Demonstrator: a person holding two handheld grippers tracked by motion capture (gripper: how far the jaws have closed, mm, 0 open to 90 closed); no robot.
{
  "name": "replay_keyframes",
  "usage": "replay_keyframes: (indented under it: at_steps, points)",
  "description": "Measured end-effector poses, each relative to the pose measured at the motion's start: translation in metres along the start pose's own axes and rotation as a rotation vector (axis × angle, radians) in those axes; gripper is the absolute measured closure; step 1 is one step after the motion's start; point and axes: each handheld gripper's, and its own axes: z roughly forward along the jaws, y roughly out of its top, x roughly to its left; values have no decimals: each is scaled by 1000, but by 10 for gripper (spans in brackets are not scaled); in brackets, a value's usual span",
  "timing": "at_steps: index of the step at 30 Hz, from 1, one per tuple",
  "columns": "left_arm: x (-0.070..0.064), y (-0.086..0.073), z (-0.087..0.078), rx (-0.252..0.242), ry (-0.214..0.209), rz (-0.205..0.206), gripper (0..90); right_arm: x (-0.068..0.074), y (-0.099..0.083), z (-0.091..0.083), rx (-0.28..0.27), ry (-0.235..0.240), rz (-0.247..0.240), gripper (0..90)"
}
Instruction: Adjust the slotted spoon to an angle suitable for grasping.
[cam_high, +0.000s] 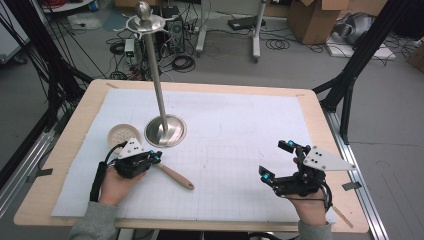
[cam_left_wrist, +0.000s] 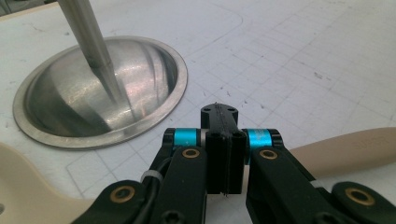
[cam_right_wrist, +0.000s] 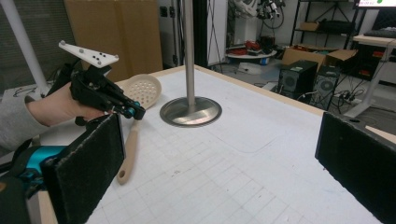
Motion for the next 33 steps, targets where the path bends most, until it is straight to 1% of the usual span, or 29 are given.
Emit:
replay_keyframes:
  at_steps: [1, 3, 4, 5, 8, 17, 20, 21, 24, 26, 27, 28, 30, 32, 33]
  points:
    - [0, 0, 1, 5, 0, 1, 895, 0, 0, 0, -3, 2, -7, 6]
    - [0, -1, 4, 16, -1, 3, 895, 0, 0, -2, -2, 0, 0, 6]
    - [0, -1, 5, 19, -2, 3, 895, -1, 0, -2, -7, -3, -7, 6]
    - [0, -1, 5, 19, -2, 3, 895, 0, 0, -3, -3, -2, 0, 6]
    - [0, -3, 9, 39, 0, 3, 895, -1, -1, -4, -7, -5, 0, 6]
    - [1, -2, 11, 48, 12, -6, 895, -1, -2, -4, 0, -6, 5, 6]
    - [1, -2, 13, 59, 20, -4, 895, -1, -2, -4, -3, -5, 4, 6]
    - [1, -2, 14, 74, 26, -1, 895, -1, -2, -4, -3, -5, 3, 6]
    - [0, -1, 15, 89, 30, 5, 896, -1, -2, -4, 3, -4, 3, 6]
    - [-2, -1, 17, 107, 36, 23, 896, -1, -2, -3, 6, -1, 1, 6]
    - [-2, -1, 17, 107, 36, 23, 897, -1, -2, -3, 5, -1, 0, 6]
    - [-3, -1, 17, 112, 49, 37, 898, 0, -2, -3, 4, -1, -1, 6]
    - [-4, -1, 16, 115, 52, 44, 898, 0, -2, -2, 8, -2, 4, 6]
    - [-5, -1, 15, 114, 56, 43, 899, -1, -3, -1, 7, 0, -4, 5]
    - [-5, -1, 14, 115, 58, 42, 899, 0, -3, -1, 10, 2, 3, 6]
